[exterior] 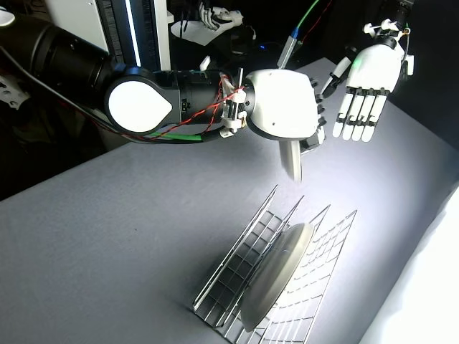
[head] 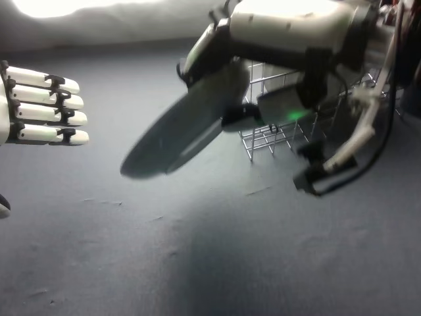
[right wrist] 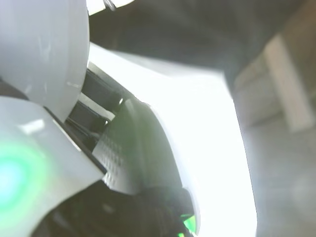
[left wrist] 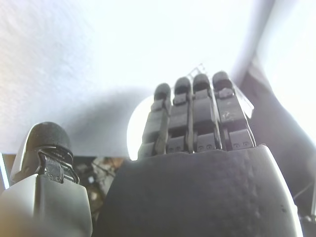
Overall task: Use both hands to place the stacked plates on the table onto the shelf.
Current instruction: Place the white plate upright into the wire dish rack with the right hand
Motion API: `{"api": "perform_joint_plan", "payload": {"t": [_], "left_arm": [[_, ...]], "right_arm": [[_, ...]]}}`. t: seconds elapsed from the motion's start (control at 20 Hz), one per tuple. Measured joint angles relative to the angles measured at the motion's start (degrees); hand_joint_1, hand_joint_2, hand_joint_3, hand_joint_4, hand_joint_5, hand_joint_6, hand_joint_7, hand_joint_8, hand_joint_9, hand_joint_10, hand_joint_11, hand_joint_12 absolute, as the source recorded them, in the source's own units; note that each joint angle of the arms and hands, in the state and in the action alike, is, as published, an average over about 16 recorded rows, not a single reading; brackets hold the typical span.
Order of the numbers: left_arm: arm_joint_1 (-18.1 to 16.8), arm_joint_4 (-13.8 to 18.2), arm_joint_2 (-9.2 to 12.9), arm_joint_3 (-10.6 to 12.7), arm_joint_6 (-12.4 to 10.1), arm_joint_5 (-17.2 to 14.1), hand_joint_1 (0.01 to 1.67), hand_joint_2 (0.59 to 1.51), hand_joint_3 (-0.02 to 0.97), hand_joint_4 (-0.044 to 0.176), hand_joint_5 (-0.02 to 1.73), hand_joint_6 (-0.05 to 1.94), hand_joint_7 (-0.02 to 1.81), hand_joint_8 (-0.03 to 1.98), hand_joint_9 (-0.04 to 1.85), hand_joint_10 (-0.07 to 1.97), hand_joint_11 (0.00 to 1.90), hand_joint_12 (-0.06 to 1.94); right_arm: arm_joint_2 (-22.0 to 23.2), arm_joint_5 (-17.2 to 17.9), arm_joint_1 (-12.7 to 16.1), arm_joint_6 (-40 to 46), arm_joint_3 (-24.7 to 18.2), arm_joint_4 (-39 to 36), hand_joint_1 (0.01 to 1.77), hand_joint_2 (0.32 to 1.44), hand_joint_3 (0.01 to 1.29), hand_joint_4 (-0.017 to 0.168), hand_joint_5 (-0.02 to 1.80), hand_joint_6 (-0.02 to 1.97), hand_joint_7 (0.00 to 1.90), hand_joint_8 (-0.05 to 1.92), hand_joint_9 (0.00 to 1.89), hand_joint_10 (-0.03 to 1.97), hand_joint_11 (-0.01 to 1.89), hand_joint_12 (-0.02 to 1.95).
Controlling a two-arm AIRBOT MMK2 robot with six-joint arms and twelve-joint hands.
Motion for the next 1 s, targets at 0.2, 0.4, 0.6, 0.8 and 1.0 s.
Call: {"api": "perform_joint_plan", "payload": {"t": [0.2,0.4,0.6,0.8,1.0], "left_arm": [[-0.36,2.76,-0.1,0.51,-0.08,0.93,0.02,1.112,0.012,-0.002,0.06,0.01,0.05,0.01,0.02,0.01,0.02,0.02],[-0.94,4.93,-0.21,1.06,-0.79,1.33,0.02,1.112,0.012,-0.002,0.05,0.01,0.04,0.01,0.02,0.01,0.01,0.01],[-1.57,7.05,-0.31,1.69,-1.77,1.51,0.02,1.113,0.012,-0.002,0.05,0.01,0.03,0.01,0.02,0.01,0.01,0.0],[-2.0,8.7,-0.36,2.21,-3.1,1.61,0.02,1.113,0.012,-0.002,0.05,0.01,0.03,0.01,0.02,0.01,0.01,0.0],[-2.46,9.99,-0.43,2.41,-4.26,1.54,0.02,1.113,0.012,-0.002,0.05,0.01,0.03,0.01,0.02,0.01,0.01,0.0]], "right_arm": [[0.65,-2.31,2.11,0.97,-0.43,8.25,1.36,0.97,0.01,-0.003,0.97,0.98,1.06,0.82,0.92,1.07,0.81,1.01],[1.49,-5.06,4.2,1.66,-0.83,15.37,1.37,0.97,0.01,-0.003,0.96,0.98,1.05,0.84,0.91,1.09,0.8,1.02],[2.47,-7.67,5.91,2.06,-1.11,20.38,1.37,0.97,0.01,-0.003,0.96,0.98,1.05,0.85,0.9,1.09,0.79,1.03],[3.87,-9.65,7.09,2.19,-1.2,23.22,1.37,0.97,0.01,-0.004,0.96,0.97,1.05,0.83,0.91,1.09,0.79,1.02],[5.71,-11.24,7.68,2.2,-1.2,24.43,1.37,0.97,0.01,-0.004,0.96,0.97,1.06,0.82,0.92,1.09,0.79,1.01]]}}
